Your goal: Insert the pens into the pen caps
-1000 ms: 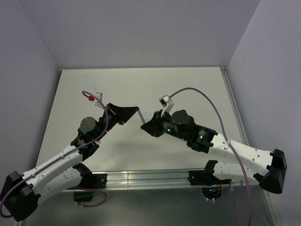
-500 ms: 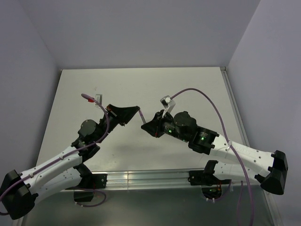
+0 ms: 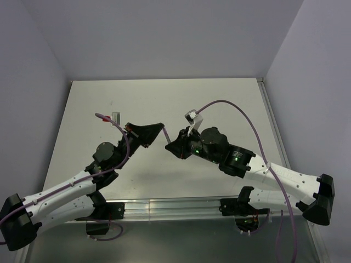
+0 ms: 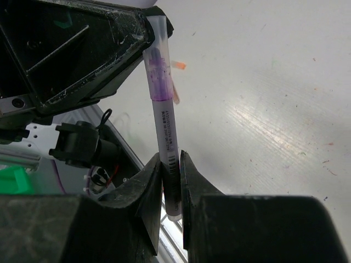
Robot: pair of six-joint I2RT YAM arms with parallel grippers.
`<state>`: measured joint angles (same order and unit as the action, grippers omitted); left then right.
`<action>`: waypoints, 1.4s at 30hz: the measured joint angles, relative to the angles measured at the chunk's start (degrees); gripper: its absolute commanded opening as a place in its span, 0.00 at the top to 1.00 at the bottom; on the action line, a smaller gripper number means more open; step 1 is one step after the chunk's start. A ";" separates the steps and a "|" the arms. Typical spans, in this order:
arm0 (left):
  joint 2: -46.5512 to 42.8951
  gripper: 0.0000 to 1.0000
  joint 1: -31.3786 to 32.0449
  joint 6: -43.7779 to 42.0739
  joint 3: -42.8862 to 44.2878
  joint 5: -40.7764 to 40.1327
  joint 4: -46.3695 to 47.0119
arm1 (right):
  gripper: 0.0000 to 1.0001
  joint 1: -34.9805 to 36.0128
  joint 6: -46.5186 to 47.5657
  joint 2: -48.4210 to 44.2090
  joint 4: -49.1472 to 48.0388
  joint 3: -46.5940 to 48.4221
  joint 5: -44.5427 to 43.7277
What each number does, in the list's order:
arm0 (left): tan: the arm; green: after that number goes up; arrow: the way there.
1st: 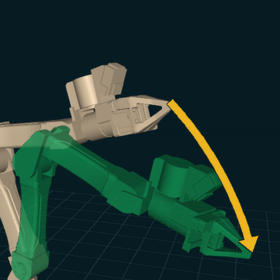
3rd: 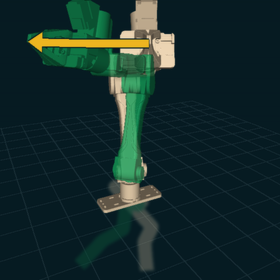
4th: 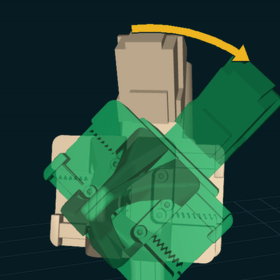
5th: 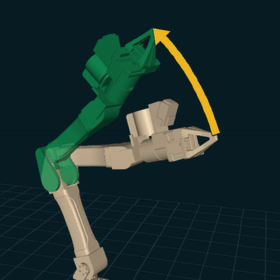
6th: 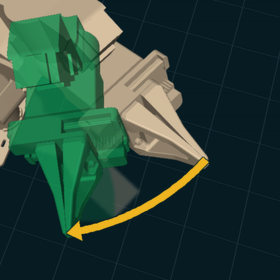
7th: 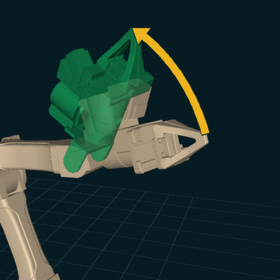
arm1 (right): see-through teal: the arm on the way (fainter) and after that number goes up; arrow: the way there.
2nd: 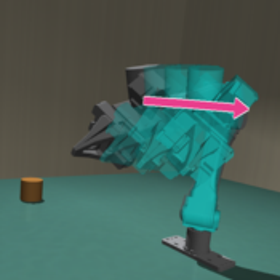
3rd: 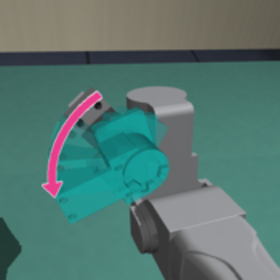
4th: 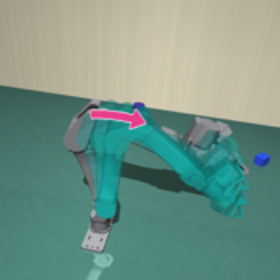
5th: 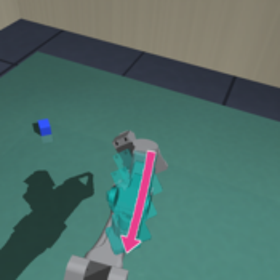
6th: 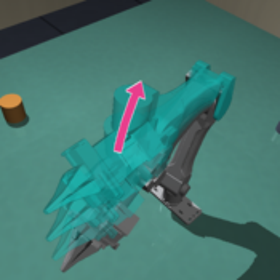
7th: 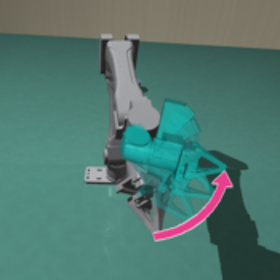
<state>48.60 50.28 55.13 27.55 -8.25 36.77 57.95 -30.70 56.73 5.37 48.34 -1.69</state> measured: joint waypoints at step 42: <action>4.04 0.22 -5.38 -11.89 37.75 -23.45 -45.48 | 1.00 -15.69 -1.90 23.26 8.79 17.57 -3.76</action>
<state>52.64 44.91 43.24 65.30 -31.70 -8.71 42.26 -32.60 79.99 14.15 65.91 -5.45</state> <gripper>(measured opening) 0.746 0.210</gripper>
